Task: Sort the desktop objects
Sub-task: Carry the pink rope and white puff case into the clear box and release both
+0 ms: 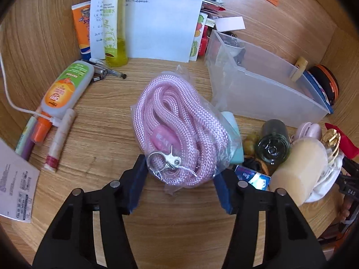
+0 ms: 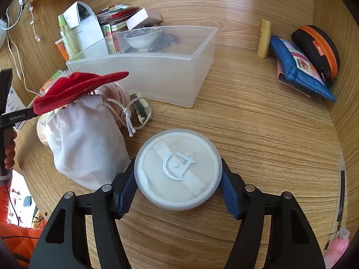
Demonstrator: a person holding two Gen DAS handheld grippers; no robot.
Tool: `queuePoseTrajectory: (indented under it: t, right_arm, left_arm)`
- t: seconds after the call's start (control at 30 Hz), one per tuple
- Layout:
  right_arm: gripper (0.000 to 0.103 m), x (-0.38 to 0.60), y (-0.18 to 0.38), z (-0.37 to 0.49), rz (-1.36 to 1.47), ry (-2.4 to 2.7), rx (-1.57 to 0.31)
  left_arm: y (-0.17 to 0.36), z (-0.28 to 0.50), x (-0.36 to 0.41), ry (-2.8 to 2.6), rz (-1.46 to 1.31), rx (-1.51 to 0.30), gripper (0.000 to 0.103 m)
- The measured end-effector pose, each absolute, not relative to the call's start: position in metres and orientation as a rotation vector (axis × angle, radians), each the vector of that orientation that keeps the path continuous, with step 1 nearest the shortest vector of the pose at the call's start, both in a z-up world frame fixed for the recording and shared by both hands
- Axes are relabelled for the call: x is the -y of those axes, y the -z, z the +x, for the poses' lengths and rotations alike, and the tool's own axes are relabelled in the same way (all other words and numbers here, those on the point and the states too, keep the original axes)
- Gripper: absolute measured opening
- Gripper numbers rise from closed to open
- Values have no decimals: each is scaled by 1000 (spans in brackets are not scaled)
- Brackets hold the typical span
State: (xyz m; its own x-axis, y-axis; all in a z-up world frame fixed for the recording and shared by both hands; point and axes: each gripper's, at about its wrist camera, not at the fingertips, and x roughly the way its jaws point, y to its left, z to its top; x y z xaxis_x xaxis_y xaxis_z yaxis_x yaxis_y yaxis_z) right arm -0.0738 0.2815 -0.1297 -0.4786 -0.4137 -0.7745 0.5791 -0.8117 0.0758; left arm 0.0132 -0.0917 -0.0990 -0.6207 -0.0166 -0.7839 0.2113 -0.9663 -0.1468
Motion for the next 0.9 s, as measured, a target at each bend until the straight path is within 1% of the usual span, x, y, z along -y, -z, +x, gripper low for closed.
queuePoseTrajectory:
  t: [0.27, 0.4, 0.57, 0.9]
  right_arm:
    - [62, -293, 113, -74, 1082, 2311, -185]
    - [62, -292, 100, -72, 1042, 2314, -180]
    - [62, -289, 89, -72, 1002, 2312, -194]
    - [62, -286, 66, -76, 941, 2350, -188]
  left_arm:
    - [69, 41, 92, 2758, 1190, -282, 56]
    - [53, 48, 85, 2801, 1135, -240, 56]
    - [37, 45, 76, 2851, 1084, -168, 55]
    - [20, 28, 70, 2926, 1026, -161, 55]
